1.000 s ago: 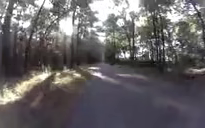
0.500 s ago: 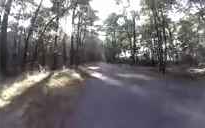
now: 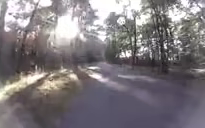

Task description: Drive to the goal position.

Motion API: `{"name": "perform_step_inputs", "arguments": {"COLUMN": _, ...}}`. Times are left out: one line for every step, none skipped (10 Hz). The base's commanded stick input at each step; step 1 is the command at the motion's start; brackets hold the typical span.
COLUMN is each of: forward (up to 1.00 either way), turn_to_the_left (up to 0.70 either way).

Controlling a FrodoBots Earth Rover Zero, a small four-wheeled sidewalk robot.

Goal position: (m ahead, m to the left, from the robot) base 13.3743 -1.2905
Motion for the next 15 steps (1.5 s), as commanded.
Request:
{"name": "perform_step_inputs", "arguments": {"forward": 0.7, "turn_to_the_left": -0.01}}
{"name": "perform_step_inputs", "arguments": {"forward": 0.7, "turn_to_the_left": -0.01}}
{"name": "perform_step_inputs", "arguments": {"forward": 0.7, "turn_to_the_left": -0.01}}
{"name": "perform_step_inputs", "arguments": {"forward": 0.7, "turn_to_the_left": -0.01}}
{"name": "perform_step_inputs", "arguments": {"forward": 0.7, "turn_to_the_left": -0.01}}
{"name": "perform_step_inputs", "arguments": {"forward": 0.7, "turn_to_the_left": -0.01}}
{"name": "perform_step_inputs", "arguments": {"forward": 0.7, "turn_to_the_left": -0.01}}
{"name": "perform_step_inputs", "arguments": {"forward": 0.7, "turn_to_the_left": -0.01}}
{"name": "perform_step_inputs", "arguments": {"forward": 0.7, "turn_to_the_left": -0.01}}
{"name": "perform_step_inputs", "arguments": {"forward": 0.7, "turn_to_the_left": -0.01}}
{"name": "perform_step_inputs", "arguments": {"forward": 0.7, "turn_to_the_left": -0.01}}
{"name": "perform_step_inputs", "arguments": {"forward": 0.7, "turn_to_the_left": -0.01}}
{"name": "perform_step_inputs", "arguments": {"forward": 0.7, "turn_to_the_left": -0.01}}
{"name": "perform_step_inputs", "arguments": {"forward": 0.7, "turn_to_the_left": -0.01}}
{"name": "perform_step_inputs", "arguments": {"forward": 0.7, "turn_to_the_left": -0.01}}
